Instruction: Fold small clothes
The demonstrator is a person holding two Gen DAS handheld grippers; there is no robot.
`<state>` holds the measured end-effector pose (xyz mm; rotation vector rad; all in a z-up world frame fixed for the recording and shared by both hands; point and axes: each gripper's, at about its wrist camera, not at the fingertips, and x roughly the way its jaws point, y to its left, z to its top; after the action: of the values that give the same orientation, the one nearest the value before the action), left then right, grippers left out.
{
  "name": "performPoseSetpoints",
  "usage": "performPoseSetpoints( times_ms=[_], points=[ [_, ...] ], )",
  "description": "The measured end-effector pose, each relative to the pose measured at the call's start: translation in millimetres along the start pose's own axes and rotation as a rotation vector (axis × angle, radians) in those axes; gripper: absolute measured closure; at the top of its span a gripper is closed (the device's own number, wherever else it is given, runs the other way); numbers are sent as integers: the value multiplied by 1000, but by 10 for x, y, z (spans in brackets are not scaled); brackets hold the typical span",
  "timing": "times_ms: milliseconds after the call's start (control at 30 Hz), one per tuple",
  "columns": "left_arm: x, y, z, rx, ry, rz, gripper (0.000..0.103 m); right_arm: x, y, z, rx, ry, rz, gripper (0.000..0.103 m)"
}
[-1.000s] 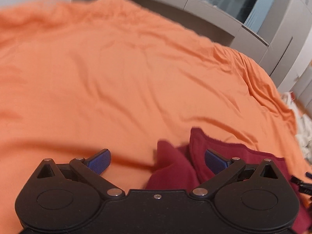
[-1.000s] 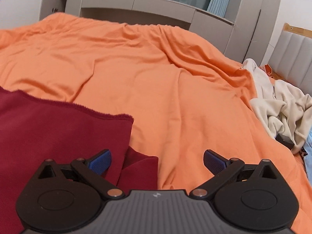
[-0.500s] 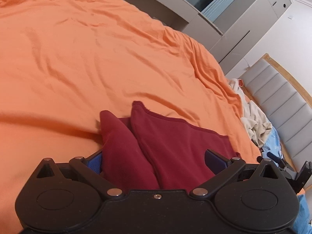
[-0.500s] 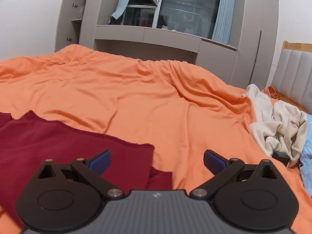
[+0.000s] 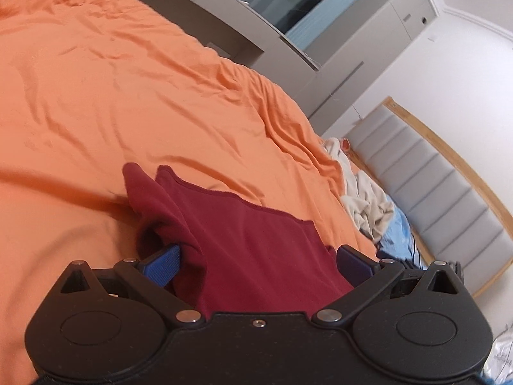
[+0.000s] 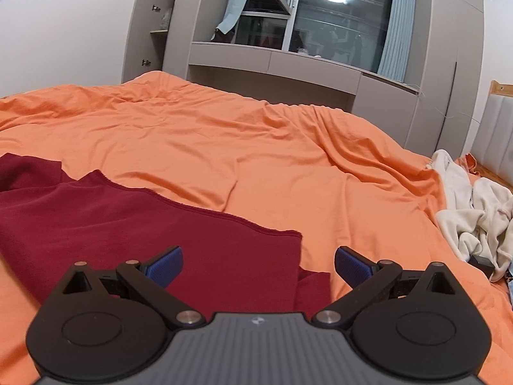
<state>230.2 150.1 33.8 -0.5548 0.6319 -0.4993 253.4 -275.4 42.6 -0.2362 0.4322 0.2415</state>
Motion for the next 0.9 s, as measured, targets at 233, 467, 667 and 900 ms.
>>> performPoseSetpoints(
  times_ms=[233,467,667,900],
  points=[
    [-139,-156,-205,25,-12,-36,1,29,109,11,-13,5,20,0],
    [-155,-246,-460,2,24,-132,1,66,246,-39,-15,28,59,0],
    [211,-296,-707,-42,188,-213,1,67,374,-70,-35,36,84,0],
    [542,-282,-841,-99,217,-125,1,68,397,-86,-20,41,87,0]
  ],
)
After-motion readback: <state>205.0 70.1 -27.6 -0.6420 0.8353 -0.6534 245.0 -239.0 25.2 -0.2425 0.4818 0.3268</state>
